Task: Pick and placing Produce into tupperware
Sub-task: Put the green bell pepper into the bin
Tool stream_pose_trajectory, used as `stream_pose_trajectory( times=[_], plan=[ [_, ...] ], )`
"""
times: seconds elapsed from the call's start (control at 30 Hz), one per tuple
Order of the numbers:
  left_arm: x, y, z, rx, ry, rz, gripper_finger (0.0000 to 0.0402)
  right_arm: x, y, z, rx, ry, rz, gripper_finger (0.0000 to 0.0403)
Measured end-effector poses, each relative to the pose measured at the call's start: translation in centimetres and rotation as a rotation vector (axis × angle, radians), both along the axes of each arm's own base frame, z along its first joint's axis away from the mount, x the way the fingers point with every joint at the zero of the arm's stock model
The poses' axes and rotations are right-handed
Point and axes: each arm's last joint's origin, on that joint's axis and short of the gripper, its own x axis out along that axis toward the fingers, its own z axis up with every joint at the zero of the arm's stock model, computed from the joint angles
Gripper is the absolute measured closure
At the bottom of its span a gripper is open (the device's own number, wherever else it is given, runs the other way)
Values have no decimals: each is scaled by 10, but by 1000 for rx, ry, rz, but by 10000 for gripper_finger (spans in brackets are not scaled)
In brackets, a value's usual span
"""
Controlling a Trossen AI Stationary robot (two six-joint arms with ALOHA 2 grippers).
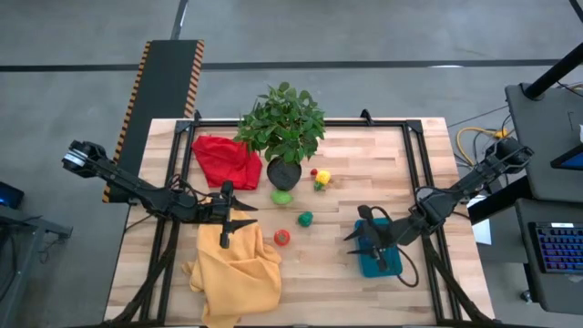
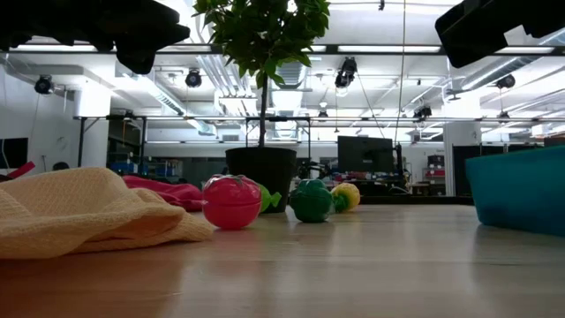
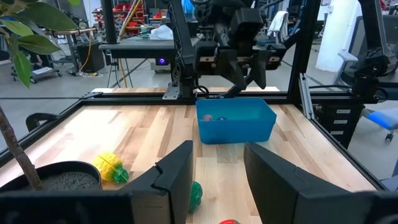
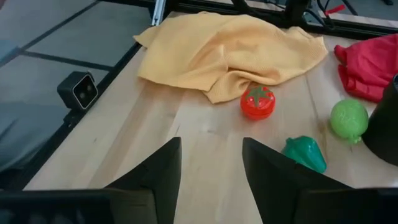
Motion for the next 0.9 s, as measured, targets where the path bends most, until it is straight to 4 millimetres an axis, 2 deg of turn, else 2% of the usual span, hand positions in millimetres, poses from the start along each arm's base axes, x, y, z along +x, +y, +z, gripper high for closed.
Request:
stream_pose_trajectory(
  times=[0.43,0.53,0.77,0.9],
  plan=[
    [0,0,0,0,0,0,272,2,-2,0,-23,-11,-7,233],
    [0,0,0,0,0,0,272,4,-6,0,-30,-12,-20,202],
    [0,0,0,0,0,0,272,12,-16,7,-68,-29,-57,94],
    [0,0,0,0,0,0,272,18,-22,14,-107,-47,-35,70]
  ],
)
